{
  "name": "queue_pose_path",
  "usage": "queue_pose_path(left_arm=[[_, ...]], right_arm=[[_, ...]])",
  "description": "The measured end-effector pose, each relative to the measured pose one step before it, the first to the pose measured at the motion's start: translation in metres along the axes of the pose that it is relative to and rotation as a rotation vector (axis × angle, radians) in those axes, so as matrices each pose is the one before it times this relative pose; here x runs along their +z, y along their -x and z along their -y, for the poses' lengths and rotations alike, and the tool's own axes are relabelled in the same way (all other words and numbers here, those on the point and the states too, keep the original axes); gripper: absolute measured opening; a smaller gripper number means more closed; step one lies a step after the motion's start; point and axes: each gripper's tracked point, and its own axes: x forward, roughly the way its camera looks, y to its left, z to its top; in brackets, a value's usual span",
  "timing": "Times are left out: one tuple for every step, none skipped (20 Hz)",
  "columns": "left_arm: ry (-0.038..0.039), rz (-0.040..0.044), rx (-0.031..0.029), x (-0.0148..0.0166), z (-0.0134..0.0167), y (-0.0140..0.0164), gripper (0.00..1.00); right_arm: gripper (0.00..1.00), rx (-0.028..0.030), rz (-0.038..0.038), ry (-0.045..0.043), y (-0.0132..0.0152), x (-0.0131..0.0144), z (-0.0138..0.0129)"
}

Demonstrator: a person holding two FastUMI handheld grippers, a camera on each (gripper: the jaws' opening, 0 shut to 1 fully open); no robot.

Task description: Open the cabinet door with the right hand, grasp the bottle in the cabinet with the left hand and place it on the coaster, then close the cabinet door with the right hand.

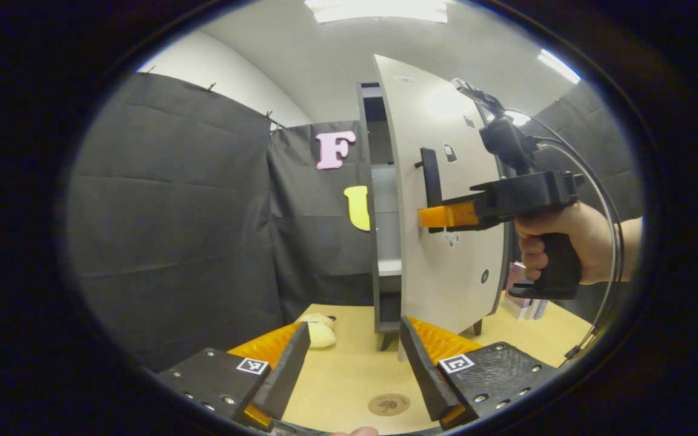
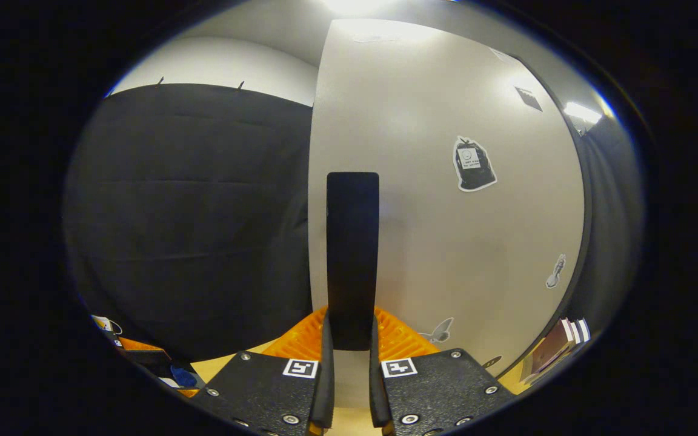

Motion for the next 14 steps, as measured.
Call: queue_pose_path(left_arm=[[0.00636, 0.00534, -0.0042, 0.00382, 0.00699, 0.00349, 0.86], [0.00681, 0.00771, -0.00765, 0.0055, 0.00675, 0.0033, 0.92], [-0.00232, -0.00162, -0.00466, 0.00302, 0.00537, 0.00417, 0.86], [-0.00736, 0.00716, 0.00006, 0.00502, 0.00509, 0.00477, 0.86], [-0.0084, 0.00816, 0.00273, 0.00508, 0.00233, 0.00315, 0.86], [-0.00714, -0.00116, -0.00073, 0.00244, 0.0039, 0.00154, 0.86], [-0.00414, -0.00579, -0.00051, -0.00194, -0.00068, -0.00001, 0.92], [0.00072, -0.00468, -0.00114, -0.00092, 0.0008, -0.00008, 0.86], [0.00583, -0.00704, -0.01775, -0.00066, 0.00479, 0.00107, 0.86], [0.00295, -0.00331, -0.00848, 0.00063, 0.00065, 0.0008, 0.86], [0.00136, -0.00284, -0.0051, 0.00009, 0.00125, -0.00029, 0.86], [0.00138, -0.00081, -0.00518, 0.0005, 0.00145, -0.00038, 0.86], [0.00039, -0.00038, -0.00458, 0.00019, 0.00132, 0.00086, 0.86], [0.00149, -0.00117, -0.00819, 0.00044, 0.00153, 0.00011, 0.86]], right_arm=[[0.24, 0.01514, -0.00372, -0.00888, 0.00648, -0.00096, 0.00009], [0.24, 0.01325, -0.00253, -0.00872, 0.00381, 0.00096, 0.00071], [0.24, 0.00971, -0.00645, -0.00679, 0.00588, -0.00135, 0.0018], [0.24, 0.00788, -0.00462, -0.00447, 0.0104, -0.00051, 0.00036], [0.24, 0.00605, -0.00351, -0.00517, 0.00894, -0.00023, 0.00109], [0.24, 0.00386, -0.00256, -0.00887, 0.00919, -0.00014, 0.00167], [0.24, 0.00115, -0.00202, -0.01005, 0.00644, 0.00021, 0.00281], [0.24, -0.00099, 0.00097, -0.00773, 0.00549, -0.00047, 0.00401], [0.24, -0.00329, -0.00106, -0.00305, 0.00761, -0.00027, 0.00295], [0.24, -0.00502, -0.00122, -0.0027, 0.00767, -0.00087, 0.00195], [0.23, -0.00729, -0.00248, -0.00827, 0.00821, 0.0003, 0.00261], [0.24, -0.00698, -0.0002, -0.00841, 0.00855, 0.00043, 0.00285], [0.24, -0.00865, 0.00007, -0.00467, 0.00908, 0.0012, 0.00322], [0.24, -0.01123, 0.00211, -0.00124, 0.00895, 0.0005, 0.00261]])
